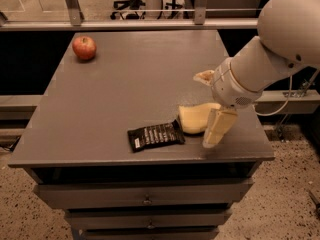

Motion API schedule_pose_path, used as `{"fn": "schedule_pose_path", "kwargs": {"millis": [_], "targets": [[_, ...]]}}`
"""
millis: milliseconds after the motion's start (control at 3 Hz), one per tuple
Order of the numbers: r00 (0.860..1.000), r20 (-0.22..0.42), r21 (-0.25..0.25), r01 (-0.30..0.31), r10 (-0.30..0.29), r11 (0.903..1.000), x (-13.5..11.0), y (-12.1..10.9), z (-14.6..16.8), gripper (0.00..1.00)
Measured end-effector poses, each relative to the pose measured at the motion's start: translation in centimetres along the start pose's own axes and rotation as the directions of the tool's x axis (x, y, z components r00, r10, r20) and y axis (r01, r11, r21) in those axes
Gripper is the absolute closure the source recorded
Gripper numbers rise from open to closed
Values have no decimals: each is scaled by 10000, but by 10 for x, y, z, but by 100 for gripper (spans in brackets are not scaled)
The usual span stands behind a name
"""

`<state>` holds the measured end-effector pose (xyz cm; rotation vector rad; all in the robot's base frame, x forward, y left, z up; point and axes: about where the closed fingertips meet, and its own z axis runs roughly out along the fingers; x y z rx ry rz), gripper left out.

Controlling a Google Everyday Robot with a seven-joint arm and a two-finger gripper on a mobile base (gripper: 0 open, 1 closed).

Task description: Move sponge near rxbar chocolate

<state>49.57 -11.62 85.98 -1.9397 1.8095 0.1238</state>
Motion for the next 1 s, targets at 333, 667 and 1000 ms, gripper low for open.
{"fn": "schedule_pose_path", "kwargs": {"millis": [333,667,1000], "targets": [[9996,214,-5,-175,175,9998,1,-1,-5,0],[9801,1294,329,-1558,1504,9872,46,-17,-41,0],[9456,2251,886,-2601,2350,9615,85,-26,-88,0]]}}
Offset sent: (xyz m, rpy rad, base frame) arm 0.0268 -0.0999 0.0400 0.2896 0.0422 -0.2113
